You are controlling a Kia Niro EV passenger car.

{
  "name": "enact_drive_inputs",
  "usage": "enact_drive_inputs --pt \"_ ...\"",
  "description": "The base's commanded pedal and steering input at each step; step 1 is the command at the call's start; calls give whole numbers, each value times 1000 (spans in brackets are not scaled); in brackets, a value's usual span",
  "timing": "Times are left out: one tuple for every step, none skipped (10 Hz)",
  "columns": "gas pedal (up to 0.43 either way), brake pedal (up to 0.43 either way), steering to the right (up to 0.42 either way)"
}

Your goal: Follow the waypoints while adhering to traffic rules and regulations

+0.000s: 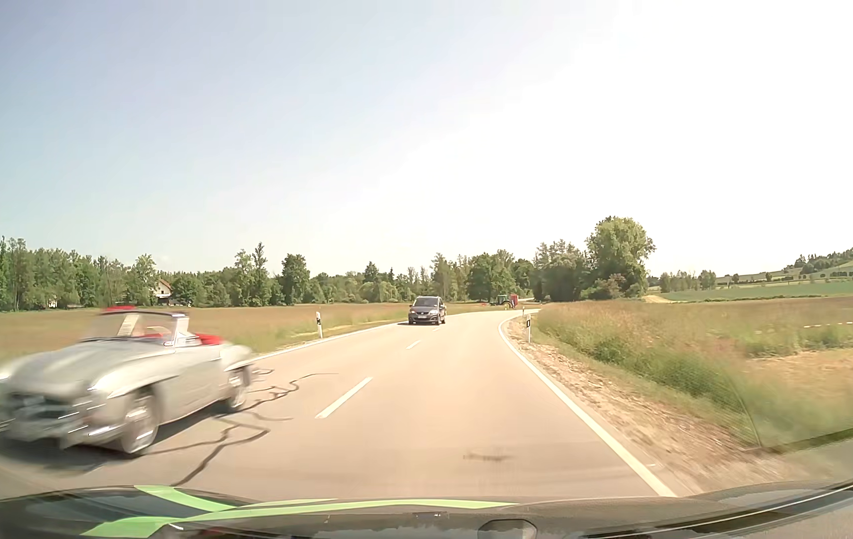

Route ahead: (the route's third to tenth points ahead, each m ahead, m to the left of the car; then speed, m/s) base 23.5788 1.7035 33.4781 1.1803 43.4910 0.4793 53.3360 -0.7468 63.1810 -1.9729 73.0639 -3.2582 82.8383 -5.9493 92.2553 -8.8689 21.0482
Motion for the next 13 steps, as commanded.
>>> enact_drive_inputs --pt "47 0 4" --pt "47 0 5" --pt "47 0 5" --pt "47 0 6" --pt "47 0 9" --pt "47 0 10" --pt "39 0 10" --pt "0 0 10" --pt "0 0 11" --pt "0 0 14" --pt "0 0 17" --pt "0 0 18" --pt "0 0 18"
